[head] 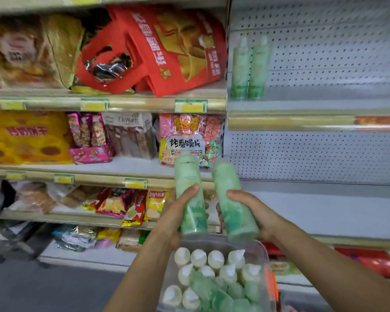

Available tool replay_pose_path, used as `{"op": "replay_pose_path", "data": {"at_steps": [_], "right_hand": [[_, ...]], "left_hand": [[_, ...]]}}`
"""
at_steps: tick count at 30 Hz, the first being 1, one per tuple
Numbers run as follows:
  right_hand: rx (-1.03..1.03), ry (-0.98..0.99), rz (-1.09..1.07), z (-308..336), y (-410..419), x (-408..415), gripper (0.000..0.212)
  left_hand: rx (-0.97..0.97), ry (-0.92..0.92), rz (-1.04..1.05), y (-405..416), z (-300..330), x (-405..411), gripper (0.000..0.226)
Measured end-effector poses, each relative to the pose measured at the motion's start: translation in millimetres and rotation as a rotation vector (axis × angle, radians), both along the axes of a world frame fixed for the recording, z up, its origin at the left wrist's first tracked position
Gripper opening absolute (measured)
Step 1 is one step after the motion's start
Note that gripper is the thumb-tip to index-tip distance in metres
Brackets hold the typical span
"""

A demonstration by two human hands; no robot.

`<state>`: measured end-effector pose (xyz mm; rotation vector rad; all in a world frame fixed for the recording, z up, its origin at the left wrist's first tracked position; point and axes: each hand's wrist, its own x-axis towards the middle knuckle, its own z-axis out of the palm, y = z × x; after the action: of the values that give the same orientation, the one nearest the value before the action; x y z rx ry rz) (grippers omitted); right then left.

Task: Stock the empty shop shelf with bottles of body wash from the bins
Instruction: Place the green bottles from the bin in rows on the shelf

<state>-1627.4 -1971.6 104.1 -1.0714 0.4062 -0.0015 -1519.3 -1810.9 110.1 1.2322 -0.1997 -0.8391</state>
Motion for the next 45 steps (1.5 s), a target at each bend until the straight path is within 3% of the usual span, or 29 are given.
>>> {"op": "replay_pose_path", "data": {"at_steps": [3,7,12,14,19,25,36,38,45], "right_hand": [[-0.04,-0.06,-0.053,20,-13,-1,0.053],[-0.167,-0.102,-0.109,52,-34,0,0.063],[-0.335,-0.195,-0.171,97,-76,-1,0.037],[-0.372,-0.203,-0.244,114,-97,2,0.042],[-0.465,-0.295,-0.433,163,-156,19,0.078],[-0.519,-0.377,-0.505,205,-231,44,0.044],[-0.639,-0.291,-0.393,192,-318,77,0.04],[-0.663,-0.299,-0.362,191,-321,76,0.049],[-1.096,-0.038,-0.509,160,-306,75,0.066]], "left_hand": [[-0.019,-0.089,-0.014,-11,23,6,0.075],[-0.066,-0.156,-0.047,-36,55,9,0.065],[-0.089,-0.216,-0.099,-75,88,13,0.042],[-0.089,-0.273,-0.099,-95,98,15,0.042],[-0.133,-0.324,-0.088,-146,123,16,0.038],[-0.163,-0.342,-0.028,-197,141,25,0.049],[-0.203,-0.338,0.037,-251,146,33,0.051],[-0.197,-0.341,0.059,-258,145,35,0.049],[-0.205,-0.324,0.08,-277,145,39,0.048]]}}
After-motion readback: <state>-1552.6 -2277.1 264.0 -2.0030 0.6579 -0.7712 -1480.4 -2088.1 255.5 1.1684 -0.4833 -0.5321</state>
